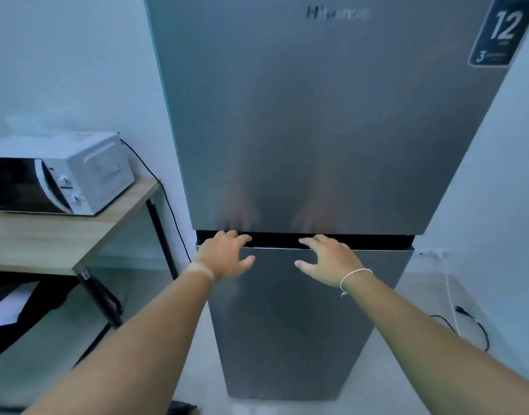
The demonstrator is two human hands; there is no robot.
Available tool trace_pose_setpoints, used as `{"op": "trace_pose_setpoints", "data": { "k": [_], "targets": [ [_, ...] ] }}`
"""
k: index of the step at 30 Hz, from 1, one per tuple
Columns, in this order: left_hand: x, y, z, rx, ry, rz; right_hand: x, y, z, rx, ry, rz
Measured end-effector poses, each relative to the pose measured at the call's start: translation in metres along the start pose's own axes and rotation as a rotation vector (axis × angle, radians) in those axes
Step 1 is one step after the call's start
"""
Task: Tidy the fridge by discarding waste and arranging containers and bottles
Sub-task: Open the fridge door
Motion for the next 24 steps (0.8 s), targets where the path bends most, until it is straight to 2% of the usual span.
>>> {"op": "trace_pose_setpoints", "data": {
  "k": [6, 16, 20, 24],
  "targets": [
    [0.029, -0.022, -0.012, 0.014, 0.017, -0.175, 0.034, 0.0, -0.025, 0.016, 0.122, 0.082],
    [0.068, -0.036, -0.021, -0.003, 0.325, -0.253, 0.077, 0.0, -0.039, 0.045, 0.519, 0.048],
    [0.071, -0.038, -0.018, -0.002, 0.36, -0.279, 0.081, -0.001, -0.039, 0.04, 0.566, 0.03],
    [0.07, -0.034, -0.018, -0.018, 0.364, -0.261, 0.08, -0.006, -0.038, 0.057, 0.525, 0.016]
  ]
}}
Point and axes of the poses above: each hand's wrist, its own z-axis away from the middle knuckle, its own x-axis out of the palm, y = z × x, the point moved 1 cm from there along -z, towards the middle knuckle, and after that the axes turned 12 degrees about x, right-handed, at the moved point
